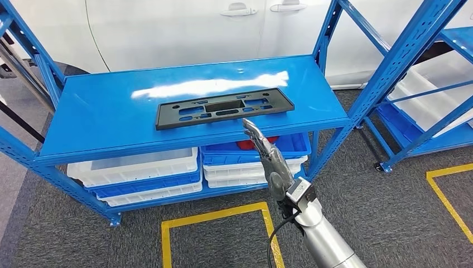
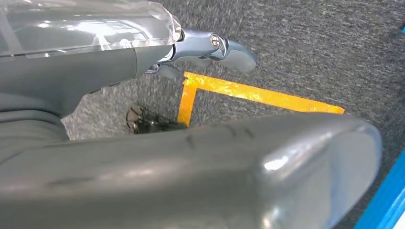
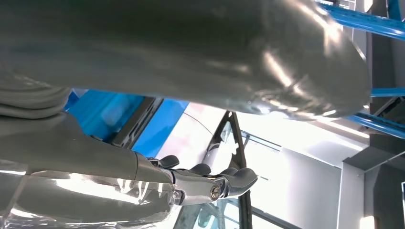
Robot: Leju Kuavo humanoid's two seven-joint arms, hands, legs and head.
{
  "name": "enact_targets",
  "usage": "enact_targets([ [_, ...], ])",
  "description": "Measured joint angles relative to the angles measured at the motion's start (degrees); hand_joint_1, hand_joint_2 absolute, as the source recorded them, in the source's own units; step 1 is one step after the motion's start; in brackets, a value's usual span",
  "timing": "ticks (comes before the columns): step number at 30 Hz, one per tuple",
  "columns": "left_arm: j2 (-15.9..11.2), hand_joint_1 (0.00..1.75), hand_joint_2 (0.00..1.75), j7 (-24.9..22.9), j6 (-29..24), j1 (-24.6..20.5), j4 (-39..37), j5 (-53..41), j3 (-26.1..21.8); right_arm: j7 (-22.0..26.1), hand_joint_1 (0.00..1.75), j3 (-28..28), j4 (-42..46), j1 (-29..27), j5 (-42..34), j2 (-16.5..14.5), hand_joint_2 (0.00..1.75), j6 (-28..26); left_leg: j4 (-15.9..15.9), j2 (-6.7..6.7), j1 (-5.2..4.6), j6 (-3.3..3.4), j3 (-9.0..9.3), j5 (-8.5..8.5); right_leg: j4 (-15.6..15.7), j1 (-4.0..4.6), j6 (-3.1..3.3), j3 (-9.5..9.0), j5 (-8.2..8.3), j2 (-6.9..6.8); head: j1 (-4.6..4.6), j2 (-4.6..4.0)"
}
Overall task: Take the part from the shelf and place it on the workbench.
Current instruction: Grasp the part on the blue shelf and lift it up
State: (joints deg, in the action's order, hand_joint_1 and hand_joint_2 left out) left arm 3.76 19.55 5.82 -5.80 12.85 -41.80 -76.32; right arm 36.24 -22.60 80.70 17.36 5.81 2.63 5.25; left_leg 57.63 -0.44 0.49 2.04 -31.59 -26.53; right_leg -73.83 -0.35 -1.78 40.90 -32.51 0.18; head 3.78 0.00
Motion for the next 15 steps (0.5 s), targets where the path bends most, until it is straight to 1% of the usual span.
enact_targets([
  [1,0.0,0.0,0.0,-0.02,-0.01,0.04,0.0,0.01,0.0,-0.03,0.0,0.0,-0.01,0.01,0.0,0.01,0.0,0.0,-0.01,-0.03,-0.07,-0.04,0.6,-0.4,2.44,0.06,0.27,-0.39,2.35,0.0,0.0,0.0],
  [2,0.02,0.0,0.0,-0.04,-0.01,0.05,-0.01,0.01,0.0,-0.05,0.0,0.0,-0.01,0.05,0.0,0.01,0.0,0.0,-0.05,-0.06,-0.12,-0.11,1.21,-0.85,6.57,0.22,0.74,-1.68,5.46,-0.01,0.0,0.0],
  [3,0.12,0.0,0.0,-0.06,-0.01,0.05,-0.04,0.01,0.0,-0.05,0.0,0.0,-0.01,0.09,0.0,0.01,0.0,0.0,-0.1,-0.06,-0.19,-0.24,1.82,-1.26,10.37,0.44,1.21,-3.05,7.69,-0.04,0.01,0.0],
  [4,0.21,0.0,0.0,-0.08,0.0,0.0,-0.08,0.01,0.0,-0.07,0.0,-0.01,-0.01,0.18,0.0,0.02,0.0,0.0,-0.18,-0.07,-0.21,-0.44,2.18,-1.62,13.6,0.7,1.66,-4.16,8.86,-0.06,-0.02,0.0],
  [5,0.29,0.0,0.0,-0.11,0.0,-0.05,-0.12,0.02,0.0,-0.09,0.0,-0.02,0.01,0.26,-0.01,0.02,0.0,0.01,-0.36,-0.05,-0.21,-0.72,2.37,-1.9,15.5,0.96,2.03,-4.83,9.36,-0.08,-0.04,0.0],
  [6,0.35,0.0,0.0,-0.14,0.02,-0.07,-0.15,0.05,0.0,-0.12,0.0,-0.03,0.01,0.31,-0.02,0.04,0.0,0.01,-0.22,-0.02,-0.23,-1.09,2.53,-1.87,16.09,1.11,2.28,-5.06,8.92,-0.05,-0.06,0.0],
  [8,0.27,0.0,0.0,-0.28,-0.02,-0.05,-0.15,0.13,0.0,-0.14,0.0,-0.05,0.03,0.35,-0.04,0.05,0.0,0.02,0.35,0.07,-0.26,-1.78,2.86,-1.96,16.87,0.96,2.77,-6.01,8.89,0.06,-0.09,0.0],
  [9,0.25,0.0,0.0,-0.37,-0.08,-0.04,-0.15,0.16,0.0,-0.12,0.0,-0.05,0.04,0.35,-0.04,0.04,0.0,0.02,1.41,0.1,-0.27,-2.0,2.84,-2.34,17.17,0.78,3.04,-6.7,8.68,0.08,-0.09,0.0],
  [10,0.22,0.0,0.0,-0.54,-0.19,-0.08,-0.15,0.16,0.0,-0.09,0.0,-0.08,0.05,0.37,-0.04,0.01,0.0,0.03,3.21,0.1,-0.23,-2.14,2.15,-3.4,17.38,0.6,3.29,-7.4,8.43,0.03,-0.09,0.0],
  [11,0.2,0.0,0.0,-0.73,-0.38,-0.11,-0.15,0.17,0.0,-0.08,0.0,-0.11,0.06,0.35,-0.01,-0.02,0.0,0.04,5.99,0.11,-0.12,-2.26,0.74,-4.85,17.53,0.52,3.47,-7.94,8.15,-0.04,-0.09,0.0],
  [12,0.22,0.0,0.0,-0.99,-0.64,-0.09,-0.15,0.17,-0.01,-0.05,0.0,-0.16,0.03,0.3,0.05,-0.02,0.0,0.06,9.52,0.1,-0.03,-2.45,-1.28,-6.44,17.55,0.54,3.64,-8.3,7.8,-0.09,-0.08,0.0],
  [13,0.22,0.0,0.0,-1.47,-1.04,0.06,-0.15,0.09,-0.01,-0.05,0.0,-0.23,-0.03,0.19,0.14,-0.03,0.0,0.08,13.08,0.11,0.08,-2.66,-3.61,-7.72,17.51,0.56,3.67,-8.62,7.43,-0.09,-0.08,0.0],
  [14,0.22,0.0,0.0,-2.05,-1.52,0.28,-0.15,-0.07,-0.02,-0.02,0.0,-0.31,-0.15,0.06,0.25,-0.02,0.0,0.09,15.36,0.11,0.19,-2.89,-5.46,-8.12,17.47,0.56,3.63,-8.98,7.05,-0.03,-0.08,0.0],
  [15,0.22,0.0,0.0,-2.81,-2.08,0.53,-0.15,-0.33,-0.02,0.03,0.0,-0.37,-0.3,-0.03,0.33,-0.02,0.0,0.1,15.76,0.12,0.28,-3.1,-6.51,-7.31,17.39,0.52,3.53,-9.43,6.61,0.06,-0.08,0.0],
])
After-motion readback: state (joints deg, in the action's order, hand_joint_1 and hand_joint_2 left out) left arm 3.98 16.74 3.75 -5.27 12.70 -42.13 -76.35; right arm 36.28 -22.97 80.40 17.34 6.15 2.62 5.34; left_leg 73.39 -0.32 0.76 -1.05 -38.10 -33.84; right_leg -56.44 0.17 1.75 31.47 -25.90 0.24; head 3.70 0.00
